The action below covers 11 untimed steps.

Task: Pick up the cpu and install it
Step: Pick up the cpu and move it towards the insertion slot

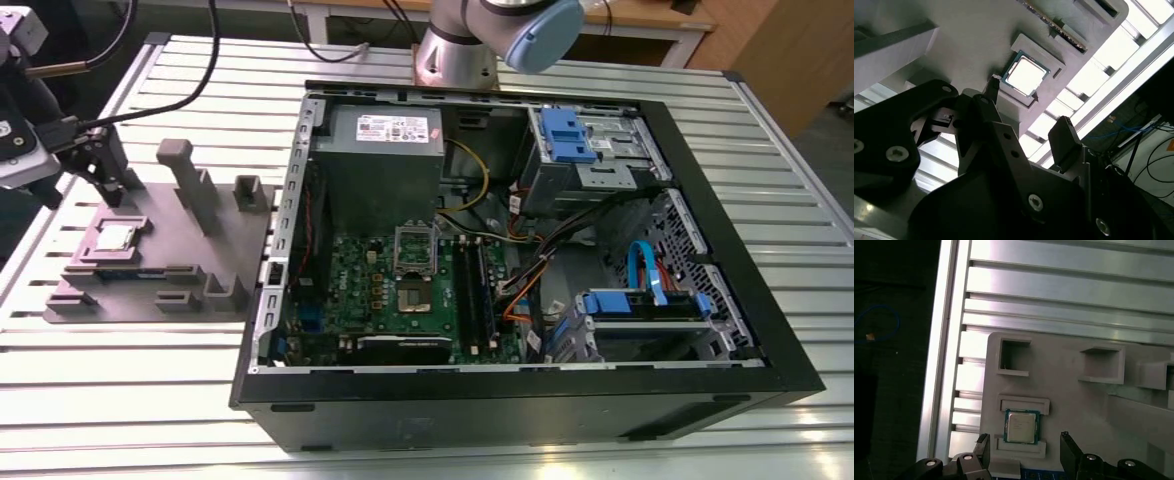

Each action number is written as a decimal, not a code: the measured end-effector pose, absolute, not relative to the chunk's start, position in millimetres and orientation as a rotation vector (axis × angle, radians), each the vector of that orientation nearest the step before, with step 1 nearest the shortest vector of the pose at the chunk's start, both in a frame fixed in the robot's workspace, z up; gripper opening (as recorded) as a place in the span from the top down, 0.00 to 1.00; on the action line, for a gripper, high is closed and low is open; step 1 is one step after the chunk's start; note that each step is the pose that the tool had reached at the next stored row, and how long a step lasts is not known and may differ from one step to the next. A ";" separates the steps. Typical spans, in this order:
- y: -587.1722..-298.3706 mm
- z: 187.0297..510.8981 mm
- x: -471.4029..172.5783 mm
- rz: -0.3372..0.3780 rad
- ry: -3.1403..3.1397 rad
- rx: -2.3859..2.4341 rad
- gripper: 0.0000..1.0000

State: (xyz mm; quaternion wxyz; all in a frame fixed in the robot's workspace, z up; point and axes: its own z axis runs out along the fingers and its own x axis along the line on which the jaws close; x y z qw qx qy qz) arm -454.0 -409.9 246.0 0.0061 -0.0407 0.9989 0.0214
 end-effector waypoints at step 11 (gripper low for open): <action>-411.2 241.2 -454.0 0.067 3.126 -0.125 0.34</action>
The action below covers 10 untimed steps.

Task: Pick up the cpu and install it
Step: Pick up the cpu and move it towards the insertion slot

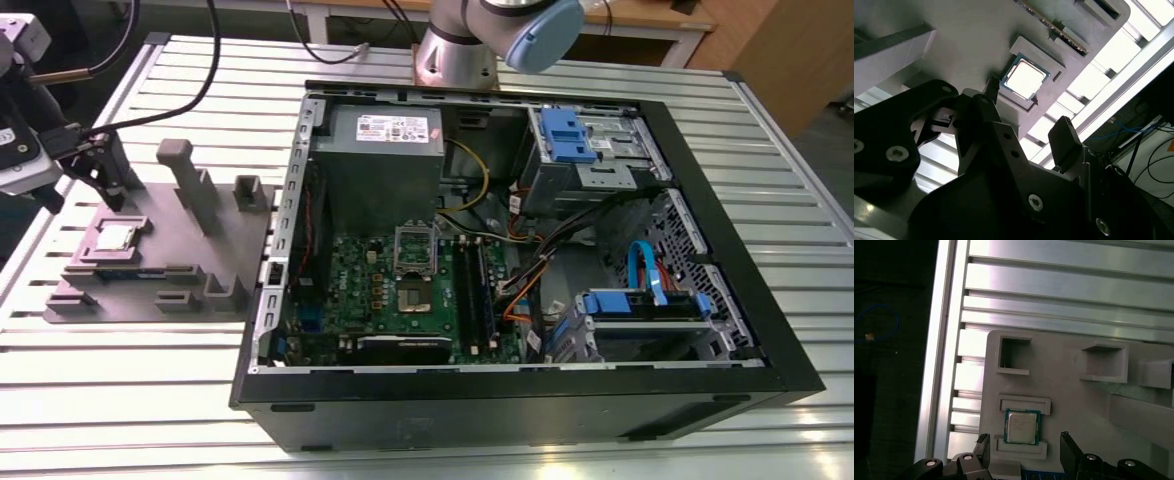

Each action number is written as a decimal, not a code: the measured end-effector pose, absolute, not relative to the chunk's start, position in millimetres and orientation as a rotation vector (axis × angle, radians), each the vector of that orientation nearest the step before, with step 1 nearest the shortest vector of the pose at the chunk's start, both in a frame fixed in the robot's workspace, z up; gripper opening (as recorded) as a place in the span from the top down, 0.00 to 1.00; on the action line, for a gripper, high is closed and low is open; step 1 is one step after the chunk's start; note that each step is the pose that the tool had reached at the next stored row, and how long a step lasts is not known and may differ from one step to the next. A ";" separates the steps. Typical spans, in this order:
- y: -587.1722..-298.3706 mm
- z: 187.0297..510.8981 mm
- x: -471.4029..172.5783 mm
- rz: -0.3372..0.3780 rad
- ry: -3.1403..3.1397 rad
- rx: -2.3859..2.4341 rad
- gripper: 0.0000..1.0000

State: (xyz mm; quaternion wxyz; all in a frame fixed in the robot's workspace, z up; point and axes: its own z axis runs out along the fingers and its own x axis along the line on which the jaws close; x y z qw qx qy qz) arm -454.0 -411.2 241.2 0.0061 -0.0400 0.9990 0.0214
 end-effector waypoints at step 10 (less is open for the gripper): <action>-412.8 233.1 -454.0 0.066 3.127 -0.102 0.34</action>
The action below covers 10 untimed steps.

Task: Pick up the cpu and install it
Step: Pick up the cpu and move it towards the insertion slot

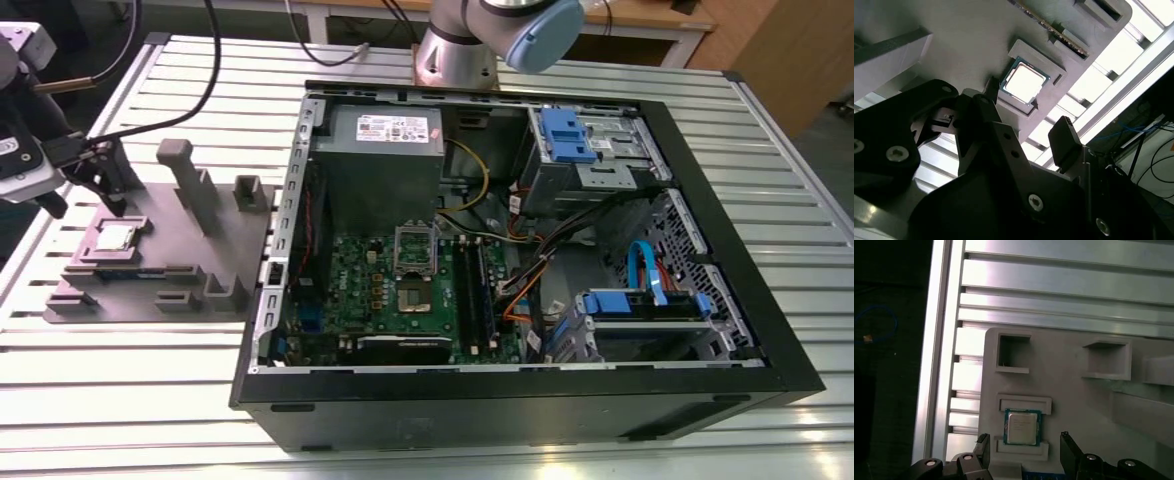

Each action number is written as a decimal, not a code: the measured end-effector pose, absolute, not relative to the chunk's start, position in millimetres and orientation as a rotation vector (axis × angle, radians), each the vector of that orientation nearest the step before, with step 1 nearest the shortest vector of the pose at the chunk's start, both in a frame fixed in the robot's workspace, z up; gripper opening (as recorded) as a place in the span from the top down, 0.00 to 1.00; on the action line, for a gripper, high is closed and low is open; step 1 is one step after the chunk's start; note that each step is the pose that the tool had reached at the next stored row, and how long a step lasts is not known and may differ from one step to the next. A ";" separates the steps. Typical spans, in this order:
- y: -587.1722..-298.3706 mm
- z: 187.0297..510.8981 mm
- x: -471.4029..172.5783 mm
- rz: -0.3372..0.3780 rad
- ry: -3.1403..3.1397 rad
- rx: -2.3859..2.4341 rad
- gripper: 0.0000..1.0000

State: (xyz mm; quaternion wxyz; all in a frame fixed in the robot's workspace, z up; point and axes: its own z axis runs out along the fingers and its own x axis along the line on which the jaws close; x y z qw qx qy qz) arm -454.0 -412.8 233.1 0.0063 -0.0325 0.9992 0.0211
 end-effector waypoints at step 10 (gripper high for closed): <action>-412.9 224.7 -454.0 0.066 3.127 -0.090 0.34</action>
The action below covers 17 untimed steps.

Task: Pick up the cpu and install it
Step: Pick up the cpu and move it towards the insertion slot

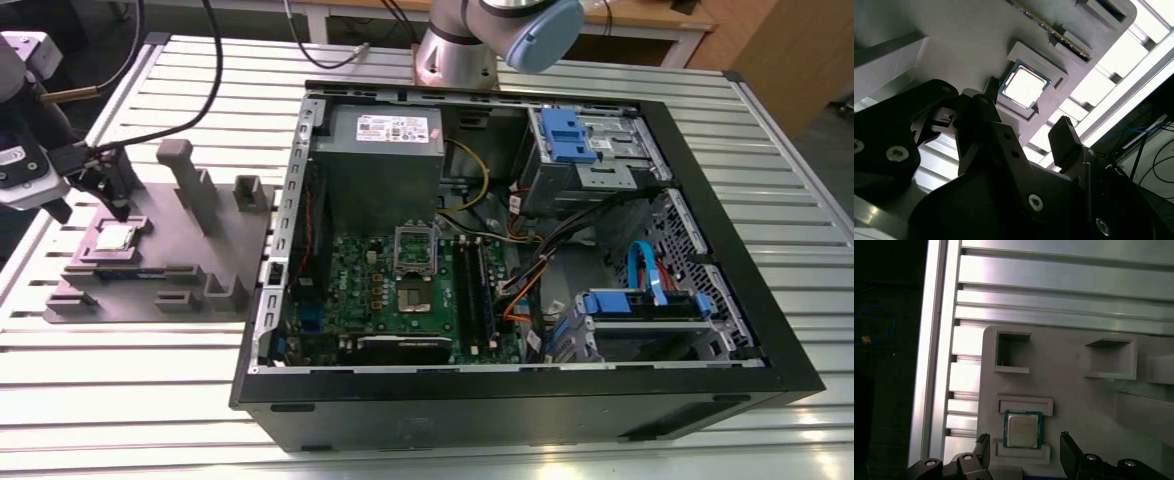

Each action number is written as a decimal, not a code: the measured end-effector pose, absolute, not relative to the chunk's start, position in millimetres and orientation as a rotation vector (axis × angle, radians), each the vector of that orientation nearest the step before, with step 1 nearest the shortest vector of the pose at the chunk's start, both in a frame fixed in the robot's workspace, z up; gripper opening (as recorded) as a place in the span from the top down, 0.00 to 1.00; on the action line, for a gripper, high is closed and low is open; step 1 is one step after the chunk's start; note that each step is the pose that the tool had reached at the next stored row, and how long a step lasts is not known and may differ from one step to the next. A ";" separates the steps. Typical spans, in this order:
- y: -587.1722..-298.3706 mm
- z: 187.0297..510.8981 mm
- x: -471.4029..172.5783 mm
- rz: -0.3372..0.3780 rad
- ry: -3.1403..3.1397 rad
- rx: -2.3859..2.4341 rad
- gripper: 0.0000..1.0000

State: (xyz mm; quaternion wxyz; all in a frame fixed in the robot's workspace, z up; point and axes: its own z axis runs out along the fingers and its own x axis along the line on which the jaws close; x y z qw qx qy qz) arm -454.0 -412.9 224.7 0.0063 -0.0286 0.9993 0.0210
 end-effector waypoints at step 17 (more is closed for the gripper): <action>-412.9 213.1 -454.0 0.066 3.127 -0.088 0.34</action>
